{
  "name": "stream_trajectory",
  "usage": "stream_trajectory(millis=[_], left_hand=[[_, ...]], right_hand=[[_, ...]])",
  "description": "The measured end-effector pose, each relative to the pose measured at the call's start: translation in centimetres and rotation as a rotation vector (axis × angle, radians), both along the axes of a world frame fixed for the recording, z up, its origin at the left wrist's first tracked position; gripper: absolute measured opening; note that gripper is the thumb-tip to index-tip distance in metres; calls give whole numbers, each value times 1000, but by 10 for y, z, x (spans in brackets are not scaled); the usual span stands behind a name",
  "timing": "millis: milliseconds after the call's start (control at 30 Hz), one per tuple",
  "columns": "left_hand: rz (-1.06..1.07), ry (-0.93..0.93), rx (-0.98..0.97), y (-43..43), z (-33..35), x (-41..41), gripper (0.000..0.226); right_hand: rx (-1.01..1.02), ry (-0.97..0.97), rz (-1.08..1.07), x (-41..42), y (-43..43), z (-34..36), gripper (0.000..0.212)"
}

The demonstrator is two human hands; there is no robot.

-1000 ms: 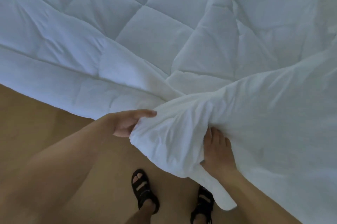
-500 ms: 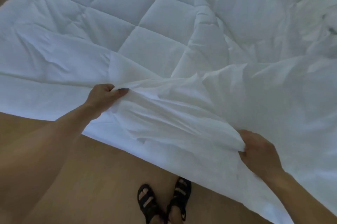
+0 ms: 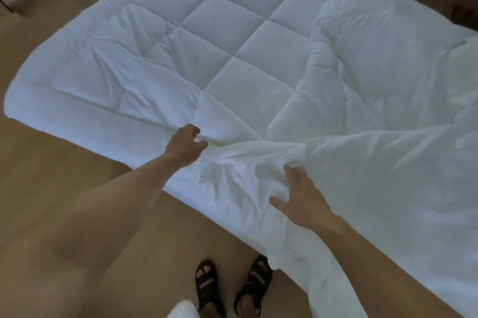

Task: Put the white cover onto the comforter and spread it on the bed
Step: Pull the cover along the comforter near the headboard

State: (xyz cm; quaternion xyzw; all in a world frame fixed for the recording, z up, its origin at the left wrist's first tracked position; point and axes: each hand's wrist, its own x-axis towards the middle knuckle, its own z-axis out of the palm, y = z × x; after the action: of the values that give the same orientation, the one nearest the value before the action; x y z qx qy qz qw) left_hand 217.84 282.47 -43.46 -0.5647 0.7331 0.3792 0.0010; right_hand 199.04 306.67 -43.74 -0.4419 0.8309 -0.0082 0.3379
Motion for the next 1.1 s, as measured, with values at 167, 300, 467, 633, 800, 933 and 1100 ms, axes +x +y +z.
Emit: stream_trajectory(millis=[167, 300, 467, 633, 800, 933, 1100], left_hand=[[-129, -46, -83, -19, 52, 51, 57], [-198, -106, -178, -57, 87, 126, 62], [-157, -167, -279, -135, 134, 252, 65], [-45, -186, -373, -215, 187, 367, 65], [-18, -224, -436, -294, 225, 431, 64], [-34, -237, -465, -367, 235, 450, 65], [-81, -324, -471, -465, 249, 469, 66]], right_hand=[[-61, 85, 173, 54, -90, 58, 82], [-106, 146, 246, 112, -165, 100, 80], [-174, 207, 308, 214, -276, 150, 77], [-250, 210, 410, 328, -384, 191, 74], [-338, 238, 488, 399, -481, 224, 73], [-379, 243, 507, 430, -562, 233, 71], [-431, 230, 536, 464, -672, 238, 68]])
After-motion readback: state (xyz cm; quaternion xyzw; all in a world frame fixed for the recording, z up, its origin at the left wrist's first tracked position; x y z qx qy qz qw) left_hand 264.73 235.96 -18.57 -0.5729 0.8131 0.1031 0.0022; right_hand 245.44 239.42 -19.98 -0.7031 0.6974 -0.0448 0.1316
